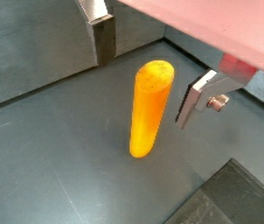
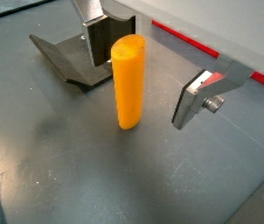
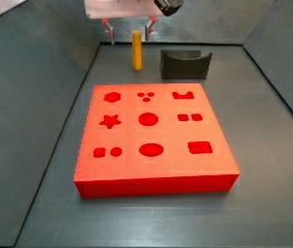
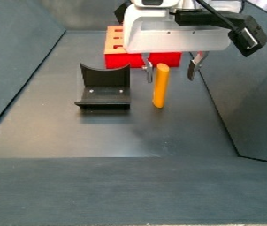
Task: Pick up the oval object. Move up. Move to above the board. Insert the oval object.
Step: Pick up the oval object.
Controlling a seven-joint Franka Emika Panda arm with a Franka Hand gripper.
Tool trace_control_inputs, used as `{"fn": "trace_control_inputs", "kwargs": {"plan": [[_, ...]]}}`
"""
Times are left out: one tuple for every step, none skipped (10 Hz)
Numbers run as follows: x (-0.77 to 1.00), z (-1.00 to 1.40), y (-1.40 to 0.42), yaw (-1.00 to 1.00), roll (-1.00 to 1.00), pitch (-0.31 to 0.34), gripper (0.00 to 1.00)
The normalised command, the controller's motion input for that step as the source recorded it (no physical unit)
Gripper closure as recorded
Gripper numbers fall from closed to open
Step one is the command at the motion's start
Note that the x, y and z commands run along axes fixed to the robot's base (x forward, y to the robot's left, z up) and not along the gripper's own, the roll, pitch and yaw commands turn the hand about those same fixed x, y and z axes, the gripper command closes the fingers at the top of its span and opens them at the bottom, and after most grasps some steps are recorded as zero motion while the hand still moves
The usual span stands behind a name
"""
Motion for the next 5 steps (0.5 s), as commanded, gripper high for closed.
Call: {"fn": "trace_control_inputs", "kwargs": {"plan": [[0.04,-0.04,0.00,-0.05,-0.04,0.000,1.00],[0.00,0.00,0.00,0.00,0.00,0.000,1.00],[0.00,0.00,0.00,0.00,0.00,0.000,1.00],[0.00,0.00,0.00,0.00,0.00,0.000,1.00],[0.00,0.00,0.00,0.00,0.00,0.000,1.00]]}}
